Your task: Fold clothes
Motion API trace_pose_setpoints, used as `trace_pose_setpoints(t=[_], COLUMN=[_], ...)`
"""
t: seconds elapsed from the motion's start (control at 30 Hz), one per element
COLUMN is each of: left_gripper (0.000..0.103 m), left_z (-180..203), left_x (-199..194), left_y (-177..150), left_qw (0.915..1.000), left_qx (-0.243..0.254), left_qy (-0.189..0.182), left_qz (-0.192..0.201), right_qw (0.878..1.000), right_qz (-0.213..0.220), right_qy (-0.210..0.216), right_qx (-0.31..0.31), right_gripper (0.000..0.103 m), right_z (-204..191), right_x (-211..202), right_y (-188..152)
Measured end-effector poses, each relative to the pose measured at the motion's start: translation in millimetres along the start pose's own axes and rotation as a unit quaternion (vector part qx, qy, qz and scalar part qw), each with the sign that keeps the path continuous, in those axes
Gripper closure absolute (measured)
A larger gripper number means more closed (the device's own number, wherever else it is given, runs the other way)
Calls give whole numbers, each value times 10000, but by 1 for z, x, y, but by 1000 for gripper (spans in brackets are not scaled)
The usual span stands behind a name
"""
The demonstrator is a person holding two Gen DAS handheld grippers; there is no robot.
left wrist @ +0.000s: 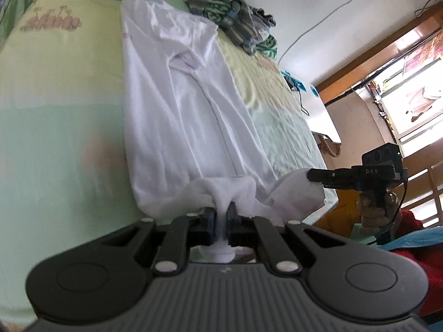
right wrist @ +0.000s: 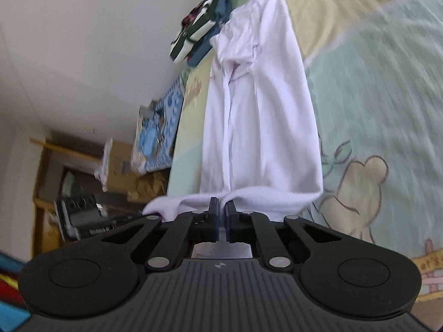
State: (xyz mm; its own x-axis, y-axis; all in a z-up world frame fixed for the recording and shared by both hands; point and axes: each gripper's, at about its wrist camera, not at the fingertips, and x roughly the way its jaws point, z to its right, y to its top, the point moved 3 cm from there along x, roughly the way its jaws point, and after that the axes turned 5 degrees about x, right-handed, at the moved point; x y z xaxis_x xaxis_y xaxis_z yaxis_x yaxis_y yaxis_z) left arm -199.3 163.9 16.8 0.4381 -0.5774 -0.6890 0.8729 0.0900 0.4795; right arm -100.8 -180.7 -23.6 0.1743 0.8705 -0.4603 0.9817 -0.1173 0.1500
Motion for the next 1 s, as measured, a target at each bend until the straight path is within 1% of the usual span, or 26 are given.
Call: trace_pose_setpoints(t=[0.1,0.17,0.33,0.43,0.6,0.7,0.83,1.0], left_gripper=[103,103,102,102,102,102,102,102], left_z=[-7,-12,-24,-31,-46,-53,-60,-72], left_x=[-3,4,22,27,28,31,37,43], left_y=[10,16,21,24,38,47,58,75], left_qw=[9999,9999,9999,9997,9988,9984,9980,9962], left_qx=[-4,18,-131,-260,-461,-495,-508,-654], left_qy=[12,55,37,37,78,137,212,277], left_qz=[148,137,-26,-32,143,226,306,502], right_qw=[9998,9995,9992,9986,9971,9958,9949,9916], right_qz=[121,208,360,455,612,706,795,969], right_qy=[138,186,3,-110,-299,-412,-574,-855], right_qx=[48,114,186,245,344,403,217,85], right_gripper=[98,98,98,98,98,98,98,98], right_z=[0,-1,4,9,16,20,17,15], right_x=[-1,5,15,19,25,29,36,45], right_y=[9,17,33,42,56,65,80,97])
